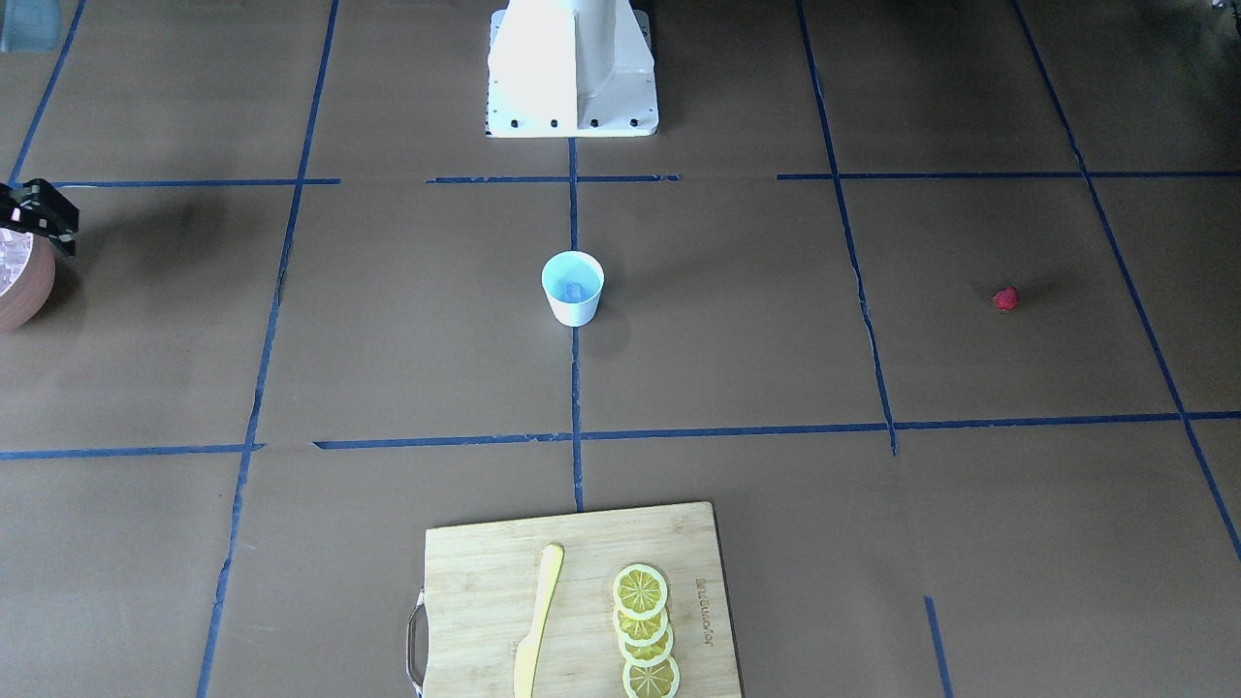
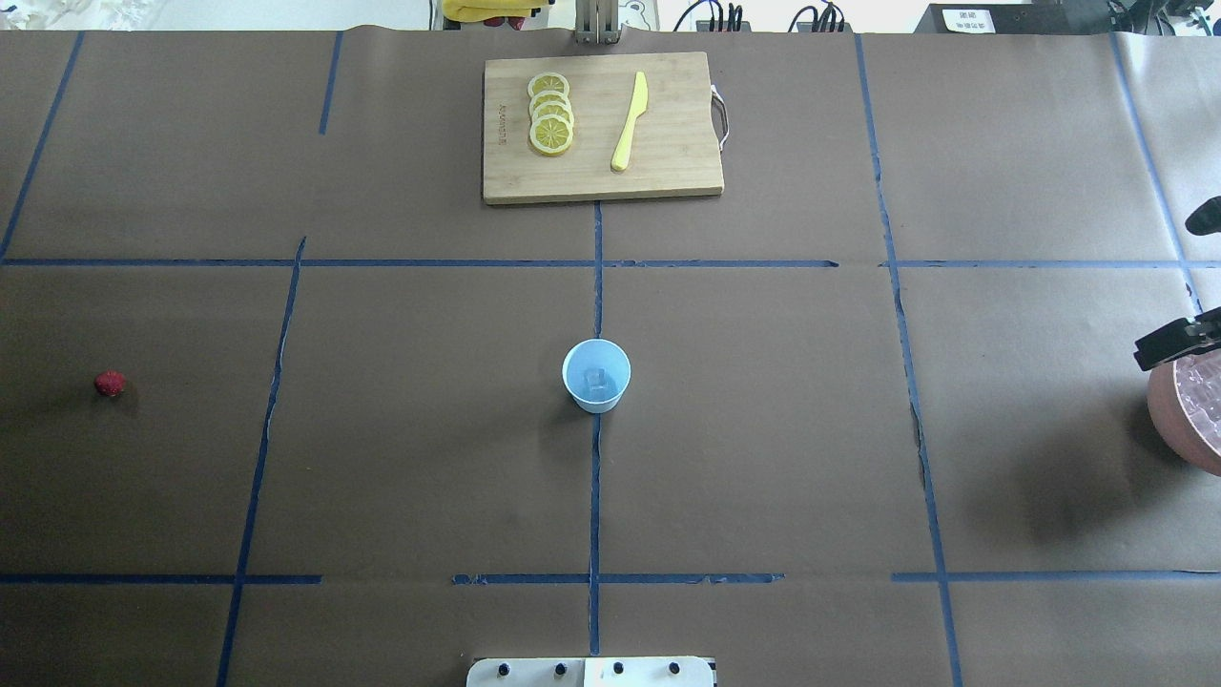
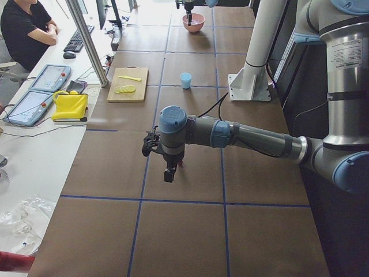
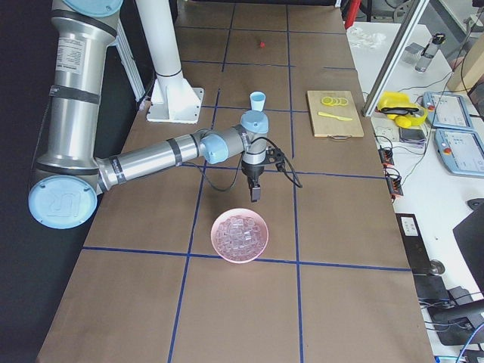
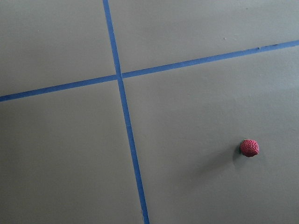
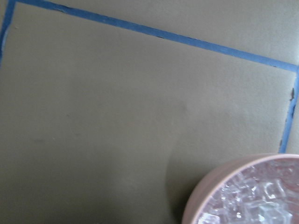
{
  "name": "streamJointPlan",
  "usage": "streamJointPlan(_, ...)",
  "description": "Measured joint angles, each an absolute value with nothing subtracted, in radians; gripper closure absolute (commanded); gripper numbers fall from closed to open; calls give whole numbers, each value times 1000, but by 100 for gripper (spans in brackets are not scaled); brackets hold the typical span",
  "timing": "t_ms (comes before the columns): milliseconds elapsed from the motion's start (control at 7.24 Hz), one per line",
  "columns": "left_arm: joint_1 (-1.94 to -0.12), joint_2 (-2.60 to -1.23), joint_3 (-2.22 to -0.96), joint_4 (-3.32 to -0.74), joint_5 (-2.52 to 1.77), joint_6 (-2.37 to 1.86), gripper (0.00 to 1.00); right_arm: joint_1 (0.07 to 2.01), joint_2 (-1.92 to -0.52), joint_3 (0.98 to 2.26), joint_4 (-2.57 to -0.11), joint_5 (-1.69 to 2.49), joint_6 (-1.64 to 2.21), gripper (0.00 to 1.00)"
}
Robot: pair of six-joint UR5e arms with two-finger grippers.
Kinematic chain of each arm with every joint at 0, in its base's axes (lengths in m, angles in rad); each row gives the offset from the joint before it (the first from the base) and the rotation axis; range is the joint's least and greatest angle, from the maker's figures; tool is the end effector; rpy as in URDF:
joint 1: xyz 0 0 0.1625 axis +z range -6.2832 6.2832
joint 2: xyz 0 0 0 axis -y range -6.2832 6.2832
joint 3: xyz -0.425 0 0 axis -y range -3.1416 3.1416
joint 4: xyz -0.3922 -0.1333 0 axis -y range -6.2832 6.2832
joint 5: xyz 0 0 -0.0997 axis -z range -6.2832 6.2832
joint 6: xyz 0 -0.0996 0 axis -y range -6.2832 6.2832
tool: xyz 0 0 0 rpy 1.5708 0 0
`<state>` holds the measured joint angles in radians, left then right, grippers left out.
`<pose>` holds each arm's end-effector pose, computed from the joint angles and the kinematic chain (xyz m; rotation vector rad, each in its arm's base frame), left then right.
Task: Put ice and strawberries in cup
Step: 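Move the right gripper back to the pink bowl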
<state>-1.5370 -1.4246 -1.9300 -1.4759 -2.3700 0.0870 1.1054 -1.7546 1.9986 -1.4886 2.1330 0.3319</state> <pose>-0.0474 -0.4305 0.5573 0.1331 0.7958 0.1614 -0.1188 -0.4152 0.5335 0.0765 -0.6378 -0.2206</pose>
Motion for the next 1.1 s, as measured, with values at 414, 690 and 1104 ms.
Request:
streamJointPlan(414, -1537, -1424, -1928, -1476, -2370, 87, 0, 1158, -1806, 1840, -1254, 2183, 218, 4)
streamJointPlan(690, -1537, -1423, -1928, -1477, -2370, 87, 0, 1169, -1823, 1796, -1183, 2209, 197, 4)
streamJointPlan(1104, -1536, -1423, -1928, -1477, -2370, 87, 0, 1205, -1834, 1747, -1172, 2212, 122, 5)
